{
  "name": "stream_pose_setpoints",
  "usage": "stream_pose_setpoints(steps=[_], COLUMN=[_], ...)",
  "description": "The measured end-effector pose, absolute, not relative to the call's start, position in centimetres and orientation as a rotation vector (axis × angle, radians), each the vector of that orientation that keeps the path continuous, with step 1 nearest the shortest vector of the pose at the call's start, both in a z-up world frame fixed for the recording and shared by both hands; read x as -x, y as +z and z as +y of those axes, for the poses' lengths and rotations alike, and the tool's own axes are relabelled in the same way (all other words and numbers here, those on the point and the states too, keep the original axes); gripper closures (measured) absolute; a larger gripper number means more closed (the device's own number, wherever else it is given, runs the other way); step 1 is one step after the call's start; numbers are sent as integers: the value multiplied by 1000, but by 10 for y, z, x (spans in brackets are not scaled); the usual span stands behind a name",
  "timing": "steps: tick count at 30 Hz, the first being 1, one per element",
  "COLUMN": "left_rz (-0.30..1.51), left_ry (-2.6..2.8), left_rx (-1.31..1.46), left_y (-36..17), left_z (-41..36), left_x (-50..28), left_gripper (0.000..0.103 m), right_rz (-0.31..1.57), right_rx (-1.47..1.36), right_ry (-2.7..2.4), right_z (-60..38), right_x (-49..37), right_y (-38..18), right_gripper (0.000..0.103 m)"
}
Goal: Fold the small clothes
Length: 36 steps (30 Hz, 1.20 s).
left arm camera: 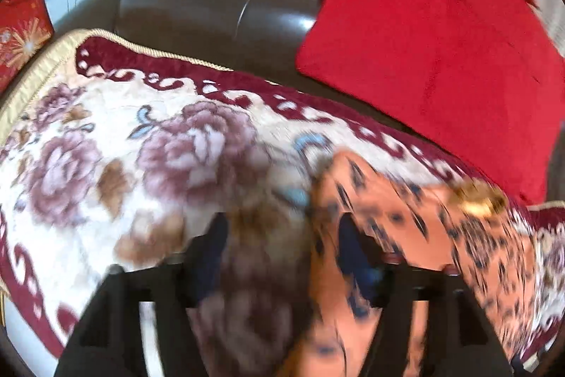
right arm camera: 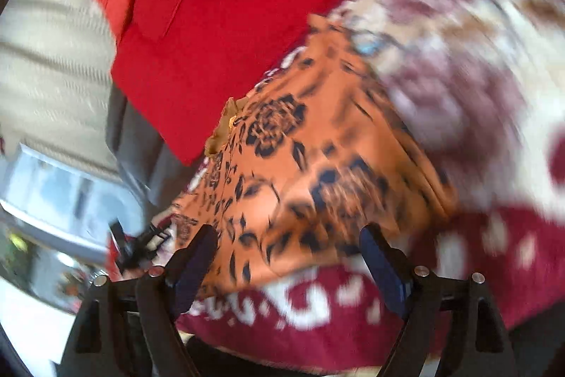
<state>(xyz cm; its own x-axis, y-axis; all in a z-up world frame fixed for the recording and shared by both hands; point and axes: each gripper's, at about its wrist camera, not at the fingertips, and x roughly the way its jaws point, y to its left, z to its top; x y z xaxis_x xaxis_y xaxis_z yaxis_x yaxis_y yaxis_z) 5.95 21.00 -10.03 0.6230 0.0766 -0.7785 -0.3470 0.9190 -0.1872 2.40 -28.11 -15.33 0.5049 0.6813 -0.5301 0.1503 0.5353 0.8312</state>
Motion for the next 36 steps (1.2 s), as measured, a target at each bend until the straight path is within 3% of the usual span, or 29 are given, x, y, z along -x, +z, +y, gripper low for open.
stream_pose_setpoints(steps=[4, 11, 18, 19, 20, 21, 22, 24, 26, 27, 28, 36], left_rz=[860, 881, 923, 923, 922, 923, 924, 934, 952, 958, 961, 984], left_ry=[175, 24, -12, -10, -7, -4, 3, 21, 39, 44, 49, 52], left_rx=[332, 246, 169, 157, 148, 140, 129, 109, 97, 97, 95, 79], left_y=[-95, -90, -103, -104, -104, -104, -105, -108, -114, -116, -117, -129], left_z=[170, 80, 23, 18, 14, 12, 10, 7, 4, 5, 5, 2], left_x=[-26, -26, -46, -49, -51, -53, -56, -64, -72, -74, -76, -85], left_gripper=[33, 32, 31, 31, 31, 31, 31, 31, 31, 31, 31, 31], right_rz=[1037, 941, 974, 959, 955, 958, 955, 975, 1004, 998, 978, 1045], right_rx=[-1095, -1218, -1107, -1087, -1053, -1018, -988, -932, -936, -957, -975, -953], right_ry=[354, 250, 227, 241, 246, 239, 240, 237, 252, 275, 294, 295], right_z=[-286, -305, -294, -288, -284, -282, -280, -274, -272, -269, -268, -251], right_x=[-5, -52, -86, -93, -95, -94, -90, -96, -103, -107, -108, -125], right_y=[-176, -188, -185, -180, -174, -167, -161, -159, -164, -169, -170, -184], right_gripper=[16, 16, 19, 30, 55, 65, 67, 67, 57, 45, 22, 23])
